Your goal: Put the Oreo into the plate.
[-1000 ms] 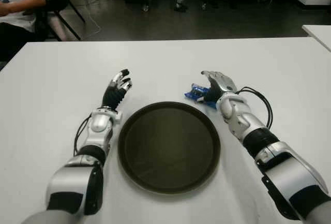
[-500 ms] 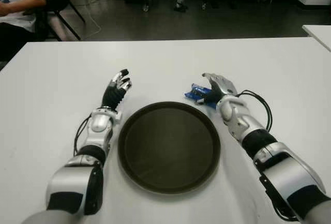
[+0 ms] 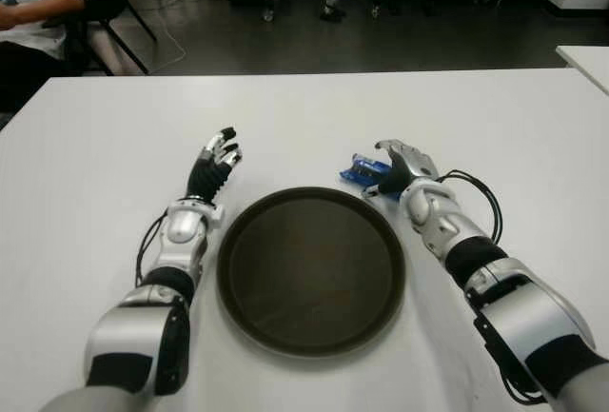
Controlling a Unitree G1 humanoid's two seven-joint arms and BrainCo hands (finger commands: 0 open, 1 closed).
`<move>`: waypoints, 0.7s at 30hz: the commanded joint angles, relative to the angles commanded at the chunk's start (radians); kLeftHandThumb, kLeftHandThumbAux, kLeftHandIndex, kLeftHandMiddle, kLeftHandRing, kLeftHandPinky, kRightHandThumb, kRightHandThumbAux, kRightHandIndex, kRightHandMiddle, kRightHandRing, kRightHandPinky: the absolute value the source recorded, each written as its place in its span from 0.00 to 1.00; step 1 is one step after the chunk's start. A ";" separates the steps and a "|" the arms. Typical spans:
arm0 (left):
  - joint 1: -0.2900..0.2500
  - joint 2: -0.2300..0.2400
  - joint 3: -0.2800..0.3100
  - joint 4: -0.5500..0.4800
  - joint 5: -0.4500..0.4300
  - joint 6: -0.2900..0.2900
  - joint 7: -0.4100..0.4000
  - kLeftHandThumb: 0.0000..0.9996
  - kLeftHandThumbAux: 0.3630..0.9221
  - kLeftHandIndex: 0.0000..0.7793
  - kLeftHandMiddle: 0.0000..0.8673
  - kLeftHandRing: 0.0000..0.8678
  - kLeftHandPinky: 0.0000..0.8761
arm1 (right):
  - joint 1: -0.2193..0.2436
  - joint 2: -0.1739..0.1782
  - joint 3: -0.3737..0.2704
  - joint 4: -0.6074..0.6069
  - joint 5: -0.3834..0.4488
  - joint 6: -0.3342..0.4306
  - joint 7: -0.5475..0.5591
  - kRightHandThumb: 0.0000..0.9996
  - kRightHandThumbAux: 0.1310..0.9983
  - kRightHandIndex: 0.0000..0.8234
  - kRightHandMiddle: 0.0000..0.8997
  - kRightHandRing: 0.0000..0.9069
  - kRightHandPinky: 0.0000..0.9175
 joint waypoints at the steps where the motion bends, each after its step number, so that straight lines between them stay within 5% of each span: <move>1: 0.000 0.000 0.000 0.000 0.000 -0.001 0.000 0.14 0.36 0.05 0.12 0.10 0.09 | -0.001 0.000 0.000 0.007 0.000 -0.005 -0.003 0.00 0.80 0.36 0.25 0.29 0.37; 15: 0.005 0.003 -0.003 -0.004 0.001 -0.012 -0.006 0.15 0.30 0.05 0.12 0.09 0.09 | -0.005 0.000 -0.018 0.041 0.044 -0.078 0.037 0.00 0.83 0.39 0.31 0.35 0.42; 21: 0.005 0.000 0.006 -0.006 -0.010 -0.009 -0.020 0.15 0.29 0.05 0.12 0.09 0.09 | -0.015 0.006 -0.028 0.062 0.065 -0.074 0.079 0.00 0.76 0.27 0.21 0.24 0.25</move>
